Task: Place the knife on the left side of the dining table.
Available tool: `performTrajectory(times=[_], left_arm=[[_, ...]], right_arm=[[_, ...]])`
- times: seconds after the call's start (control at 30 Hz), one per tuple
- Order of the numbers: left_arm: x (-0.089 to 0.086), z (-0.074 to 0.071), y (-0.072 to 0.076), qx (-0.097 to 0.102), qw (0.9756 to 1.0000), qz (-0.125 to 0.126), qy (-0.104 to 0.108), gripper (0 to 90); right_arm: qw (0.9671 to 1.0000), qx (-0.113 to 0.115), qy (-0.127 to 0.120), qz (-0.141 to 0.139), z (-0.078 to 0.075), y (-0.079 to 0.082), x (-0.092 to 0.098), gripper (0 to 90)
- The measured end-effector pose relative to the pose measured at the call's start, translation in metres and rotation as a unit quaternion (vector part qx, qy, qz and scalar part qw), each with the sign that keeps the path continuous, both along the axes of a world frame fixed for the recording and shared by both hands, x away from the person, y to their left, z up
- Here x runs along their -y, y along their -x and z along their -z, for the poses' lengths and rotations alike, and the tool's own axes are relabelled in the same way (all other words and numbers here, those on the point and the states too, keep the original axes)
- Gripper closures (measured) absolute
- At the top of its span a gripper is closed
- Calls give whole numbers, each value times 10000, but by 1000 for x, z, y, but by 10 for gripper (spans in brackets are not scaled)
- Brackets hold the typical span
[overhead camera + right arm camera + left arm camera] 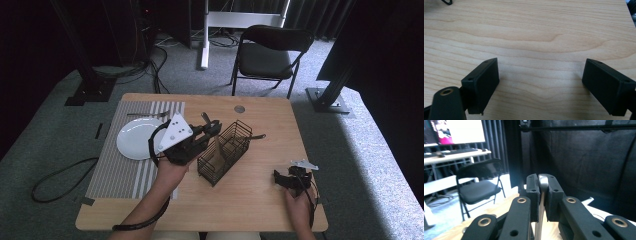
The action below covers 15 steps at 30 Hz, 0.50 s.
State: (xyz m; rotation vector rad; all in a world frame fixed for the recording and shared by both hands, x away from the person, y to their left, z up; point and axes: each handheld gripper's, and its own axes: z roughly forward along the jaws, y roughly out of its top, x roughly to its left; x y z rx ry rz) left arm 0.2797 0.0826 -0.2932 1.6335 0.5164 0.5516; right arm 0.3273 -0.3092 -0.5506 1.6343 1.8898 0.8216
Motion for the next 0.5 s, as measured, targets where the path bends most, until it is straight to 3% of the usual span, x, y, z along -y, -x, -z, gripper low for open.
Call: performTrajectory(times=[0.5], left_arm=[[-34,-37,18,215,9992,-324,64,838]], right_arm=[[10000,-6,1,0,0,0,0,132]])
